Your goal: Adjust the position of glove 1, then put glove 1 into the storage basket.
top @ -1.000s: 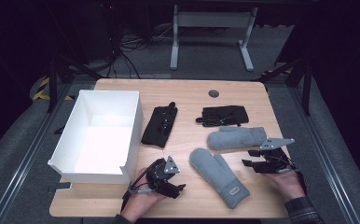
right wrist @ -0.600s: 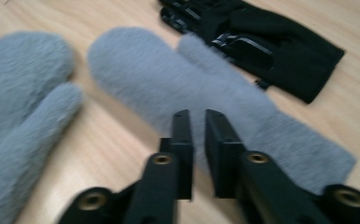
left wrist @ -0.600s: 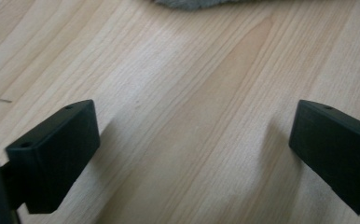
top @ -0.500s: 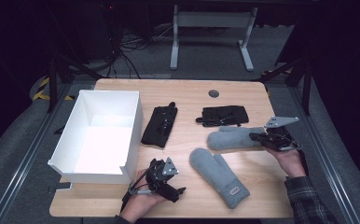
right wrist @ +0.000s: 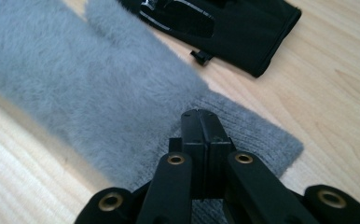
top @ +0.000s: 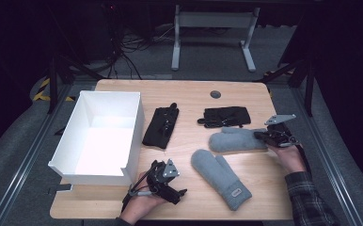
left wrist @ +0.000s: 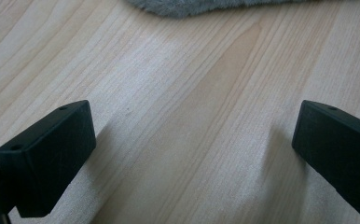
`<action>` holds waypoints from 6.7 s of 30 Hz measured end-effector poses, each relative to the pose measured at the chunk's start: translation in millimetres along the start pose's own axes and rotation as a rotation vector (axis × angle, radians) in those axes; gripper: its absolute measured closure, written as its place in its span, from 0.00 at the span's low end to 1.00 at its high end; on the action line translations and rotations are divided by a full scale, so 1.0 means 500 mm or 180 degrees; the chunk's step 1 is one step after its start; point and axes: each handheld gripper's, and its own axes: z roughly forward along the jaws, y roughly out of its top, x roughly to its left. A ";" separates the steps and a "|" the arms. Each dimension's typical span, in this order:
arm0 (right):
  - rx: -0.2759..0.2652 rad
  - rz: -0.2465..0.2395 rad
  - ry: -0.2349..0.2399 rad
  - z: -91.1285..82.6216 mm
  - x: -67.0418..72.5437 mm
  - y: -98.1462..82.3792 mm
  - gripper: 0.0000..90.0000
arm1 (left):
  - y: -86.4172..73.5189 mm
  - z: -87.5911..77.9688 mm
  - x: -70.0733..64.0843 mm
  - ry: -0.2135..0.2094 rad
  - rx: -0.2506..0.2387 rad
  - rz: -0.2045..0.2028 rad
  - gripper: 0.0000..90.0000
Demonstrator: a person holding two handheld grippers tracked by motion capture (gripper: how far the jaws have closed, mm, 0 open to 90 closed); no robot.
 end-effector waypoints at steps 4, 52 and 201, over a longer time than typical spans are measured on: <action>0.0044 -0.0014 0.0030 -0.007 0.007 -0.006 1.00 | 0.000 0.000 0.000 0.0001 0.0000 -0.0001 0.00; -0.0040 -0.0243 0.0363 -0.028 0.162 -0.063 0.85 | 0.000 0.000 0.000 0.0007 -0.0003 -0.0005 0.00; -0.0004 -0.0663 0.1500 -0.044 0.332 -0.057 1.00 | 0.141 0.066 0.018 -0.0294 0.0144 -0.0316 1.00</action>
